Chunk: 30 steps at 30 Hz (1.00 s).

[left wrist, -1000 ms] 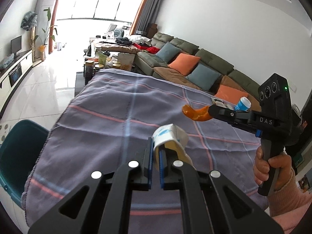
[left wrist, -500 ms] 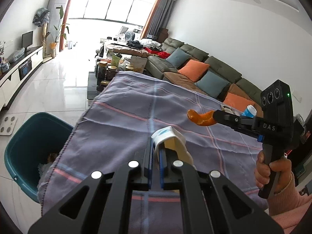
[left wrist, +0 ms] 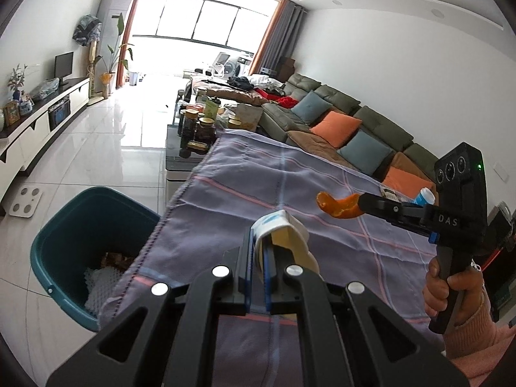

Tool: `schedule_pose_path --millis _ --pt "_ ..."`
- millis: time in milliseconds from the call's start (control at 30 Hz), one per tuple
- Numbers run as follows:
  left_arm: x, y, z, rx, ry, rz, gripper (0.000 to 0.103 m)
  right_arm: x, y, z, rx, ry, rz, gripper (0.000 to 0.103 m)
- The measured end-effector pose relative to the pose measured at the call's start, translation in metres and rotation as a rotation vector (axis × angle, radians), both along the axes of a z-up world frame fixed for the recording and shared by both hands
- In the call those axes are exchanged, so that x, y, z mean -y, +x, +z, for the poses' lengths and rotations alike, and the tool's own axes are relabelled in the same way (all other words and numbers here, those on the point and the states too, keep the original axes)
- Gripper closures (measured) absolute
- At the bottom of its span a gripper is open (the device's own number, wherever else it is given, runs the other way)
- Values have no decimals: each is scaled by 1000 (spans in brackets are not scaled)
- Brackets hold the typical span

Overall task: Collect trash
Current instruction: 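Lift the cup and orange peel with both grippers and carry them toward the teal bin, then lower the cup and peel with both grippers into the teal bin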

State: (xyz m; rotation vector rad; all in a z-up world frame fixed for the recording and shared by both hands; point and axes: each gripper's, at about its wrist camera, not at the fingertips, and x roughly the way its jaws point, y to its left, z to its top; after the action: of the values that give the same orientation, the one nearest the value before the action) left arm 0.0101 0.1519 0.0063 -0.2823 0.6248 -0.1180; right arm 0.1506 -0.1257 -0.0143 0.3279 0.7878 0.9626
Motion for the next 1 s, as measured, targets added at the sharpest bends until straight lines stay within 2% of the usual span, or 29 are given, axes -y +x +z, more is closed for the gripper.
schedule_pose_path --millis 1000 --pt "-52 -22 10 18 9 117 96 -60 -3 2 6 -20 115 87"
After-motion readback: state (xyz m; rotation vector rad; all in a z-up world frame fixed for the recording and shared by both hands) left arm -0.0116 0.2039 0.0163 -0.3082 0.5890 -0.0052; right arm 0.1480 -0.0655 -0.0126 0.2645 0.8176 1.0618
